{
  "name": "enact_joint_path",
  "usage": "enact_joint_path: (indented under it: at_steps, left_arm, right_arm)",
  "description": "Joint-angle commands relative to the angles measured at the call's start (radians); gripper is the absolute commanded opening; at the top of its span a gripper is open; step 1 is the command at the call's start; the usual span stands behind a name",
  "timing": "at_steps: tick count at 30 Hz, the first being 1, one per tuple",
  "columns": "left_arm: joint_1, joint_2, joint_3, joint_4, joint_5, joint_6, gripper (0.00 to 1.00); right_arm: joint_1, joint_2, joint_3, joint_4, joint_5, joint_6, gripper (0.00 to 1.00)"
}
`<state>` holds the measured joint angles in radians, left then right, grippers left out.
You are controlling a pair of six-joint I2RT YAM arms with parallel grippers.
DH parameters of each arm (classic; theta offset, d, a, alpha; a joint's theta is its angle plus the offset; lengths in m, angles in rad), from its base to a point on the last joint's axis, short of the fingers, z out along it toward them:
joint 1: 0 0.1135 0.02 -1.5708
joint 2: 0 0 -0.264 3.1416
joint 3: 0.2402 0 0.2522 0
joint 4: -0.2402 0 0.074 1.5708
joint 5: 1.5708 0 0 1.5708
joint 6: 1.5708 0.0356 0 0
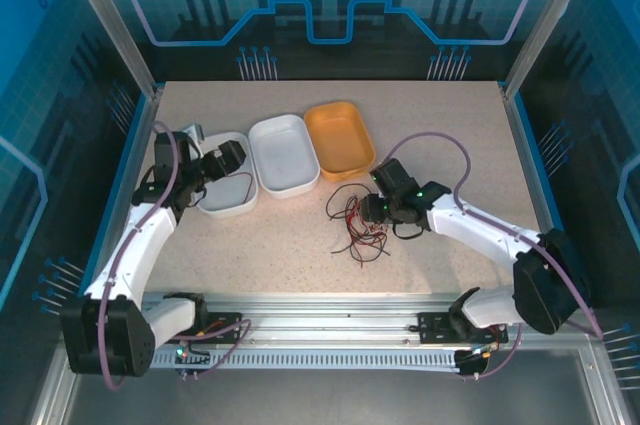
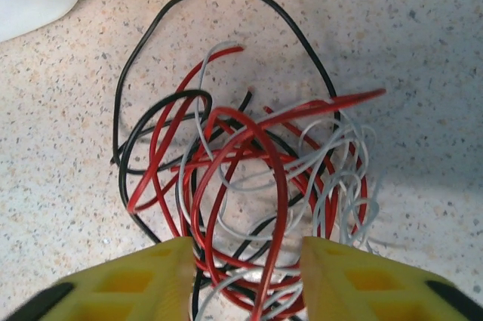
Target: Untangle the cables
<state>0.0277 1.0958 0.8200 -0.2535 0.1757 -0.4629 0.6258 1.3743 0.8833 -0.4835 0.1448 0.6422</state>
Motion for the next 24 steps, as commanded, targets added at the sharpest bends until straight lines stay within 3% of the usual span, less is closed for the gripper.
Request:
enact_joint_path:
  at_steps: [1,6,13,20,24]
  left_arm:
    - [-0.003,-0.056,-0.043,0.102,0.076,-0.084,0.99]
    - [-0.004,-0.077,-0.067,0.151,0.132,-0.094,0.99]
    - [-0.024,-0.113,-0.154,0.339,0.256,-0.143,0.99]
    - [-0.165,-0.118,-0.143,0.382,0.251,-0.012,0.99]
    - [-0.22,-0.105,-0.165,0.507,0.298,-0.011,0.98]
  right_arm:
    - [0.012,0.043,0.061,-0.021,0.029,-0.014,0.27]
    - [0.018,0.052,0.131,-0.064,0.05,-0.029,0.01]
    - [0.047,-0.044,0.191,-0.13,0.087,-0.079,0.0]
    - [0.084,-0.161,0.223,-0.188,0.129,-0.127,0.0]
    - [0.089,-0.239,0.219,-0.183,0.133,-0.152,0.0]
